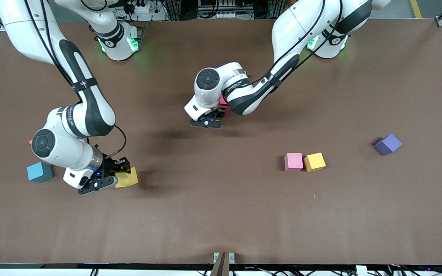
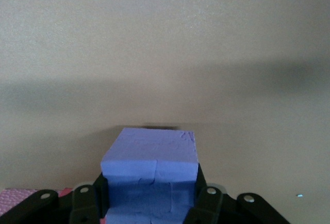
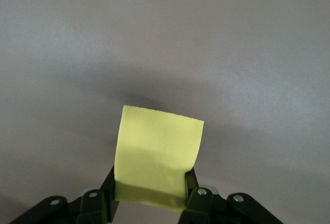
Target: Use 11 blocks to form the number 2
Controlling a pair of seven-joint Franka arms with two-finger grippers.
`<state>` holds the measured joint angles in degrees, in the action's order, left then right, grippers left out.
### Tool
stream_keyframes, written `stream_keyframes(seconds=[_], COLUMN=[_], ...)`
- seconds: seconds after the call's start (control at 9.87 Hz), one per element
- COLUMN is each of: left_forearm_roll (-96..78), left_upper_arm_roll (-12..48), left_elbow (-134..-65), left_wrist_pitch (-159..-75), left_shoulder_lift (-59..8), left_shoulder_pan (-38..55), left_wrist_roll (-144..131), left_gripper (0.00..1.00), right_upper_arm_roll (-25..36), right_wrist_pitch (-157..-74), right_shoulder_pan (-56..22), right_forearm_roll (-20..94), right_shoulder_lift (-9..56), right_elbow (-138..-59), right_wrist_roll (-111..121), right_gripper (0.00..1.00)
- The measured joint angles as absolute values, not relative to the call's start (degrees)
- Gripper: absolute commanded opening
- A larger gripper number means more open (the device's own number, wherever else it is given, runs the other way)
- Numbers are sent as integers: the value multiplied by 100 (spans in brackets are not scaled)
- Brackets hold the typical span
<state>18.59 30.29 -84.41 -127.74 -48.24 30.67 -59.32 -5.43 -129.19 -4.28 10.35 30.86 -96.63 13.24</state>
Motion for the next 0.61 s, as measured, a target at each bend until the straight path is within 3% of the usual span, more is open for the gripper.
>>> stream_keyframes(seconds=[0.61], left_forearm_roll=[1876], left_upper_arm_roll=[2963], left_elbow=[-8456], left_wrist_pitch=[-12774], left_shoulder_lift=[-4849], left_shoulder_pan=[3158], left_wrist_roll=[-5914], left_gripper=[21], right_upper_arm_roll=[-522], right_wrist_pitch=[-12769], right_shoulder_pan=[-393], right_forearm_roll=[1134], right_shoulder_lift=[3086], right_elbow=[-9715], right_wrist_roll=[1302], right_gripper=[26])
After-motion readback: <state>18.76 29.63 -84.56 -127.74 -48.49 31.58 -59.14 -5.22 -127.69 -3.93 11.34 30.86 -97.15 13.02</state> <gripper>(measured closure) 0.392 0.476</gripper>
